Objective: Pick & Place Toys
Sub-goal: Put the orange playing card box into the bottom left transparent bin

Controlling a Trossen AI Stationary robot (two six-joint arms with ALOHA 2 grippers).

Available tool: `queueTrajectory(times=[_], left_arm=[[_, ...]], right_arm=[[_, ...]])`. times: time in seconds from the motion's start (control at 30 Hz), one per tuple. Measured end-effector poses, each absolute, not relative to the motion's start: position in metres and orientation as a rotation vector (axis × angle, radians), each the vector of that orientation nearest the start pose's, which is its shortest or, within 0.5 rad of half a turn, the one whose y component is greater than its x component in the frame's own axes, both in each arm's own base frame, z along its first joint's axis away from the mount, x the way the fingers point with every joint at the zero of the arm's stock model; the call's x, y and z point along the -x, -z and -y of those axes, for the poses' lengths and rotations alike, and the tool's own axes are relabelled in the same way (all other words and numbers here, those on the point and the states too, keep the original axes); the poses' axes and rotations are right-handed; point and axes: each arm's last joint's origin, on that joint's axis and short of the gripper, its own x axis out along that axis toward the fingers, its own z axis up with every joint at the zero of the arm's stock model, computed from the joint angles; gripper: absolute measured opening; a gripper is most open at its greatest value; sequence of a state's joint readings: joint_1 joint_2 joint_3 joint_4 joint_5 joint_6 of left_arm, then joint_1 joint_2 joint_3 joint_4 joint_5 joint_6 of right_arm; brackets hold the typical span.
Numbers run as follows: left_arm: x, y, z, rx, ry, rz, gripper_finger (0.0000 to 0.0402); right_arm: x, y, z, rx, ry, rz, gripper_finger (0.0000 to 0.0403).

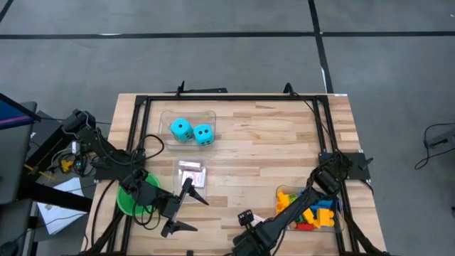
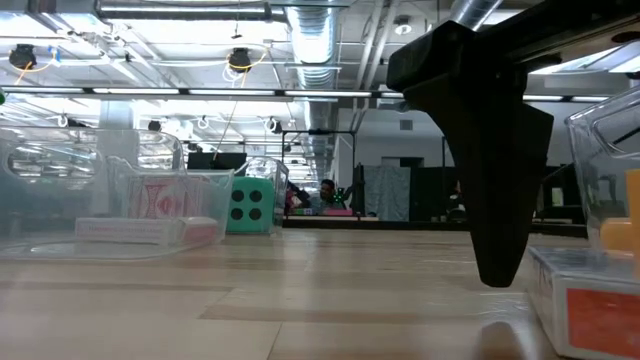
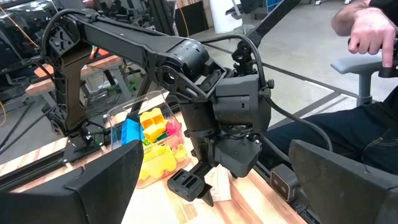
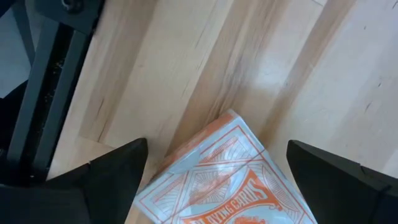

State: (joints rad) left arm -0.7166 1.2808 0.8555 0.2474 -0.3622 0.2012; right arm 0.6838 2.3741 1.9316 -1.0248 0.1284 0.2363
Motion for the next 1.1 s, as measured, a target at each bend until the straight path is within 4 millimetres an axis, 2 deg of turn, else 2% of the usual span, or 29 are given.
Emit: queueTrajectory(times=[0.27, 0.57, 0.77, 0.9, 1.1], left_arm=[[-0.222, -0.293, 0.180, -0.291, 0.369, -0.118, 0.0398], [-0.222, -0.293, 0.180, -0.291, 0.369, -0.118, 0.0398], [-0.222, -0.293, 0.180, -0.293, 0.369, -0.121, 0.0398], [-0.222, -0.293, 0.180, -0.293, 0.369, -0.122, 0.0398], [-0.222, -0.293, 0.180, -0.293, 0.369, -0.122, 0.0398]], right_arm=[[-0.365, -0.145, -0.291, 0.392, -0.277, -1.397, 0.0379], [-0.366, -0.173, -0.292, 0.420, -0.281, -1.412, 0.0379], [-0.359, -0.173, -0.286, 0.469, -0.231, -1.482, 0.0379], [-0.353, -0.167, -0.282, 0.520, -0.202, -1.538, 0.0379], [-0.343, -0.167, -0.291, 0.597, -0.265, -1.547, 0.0379]])
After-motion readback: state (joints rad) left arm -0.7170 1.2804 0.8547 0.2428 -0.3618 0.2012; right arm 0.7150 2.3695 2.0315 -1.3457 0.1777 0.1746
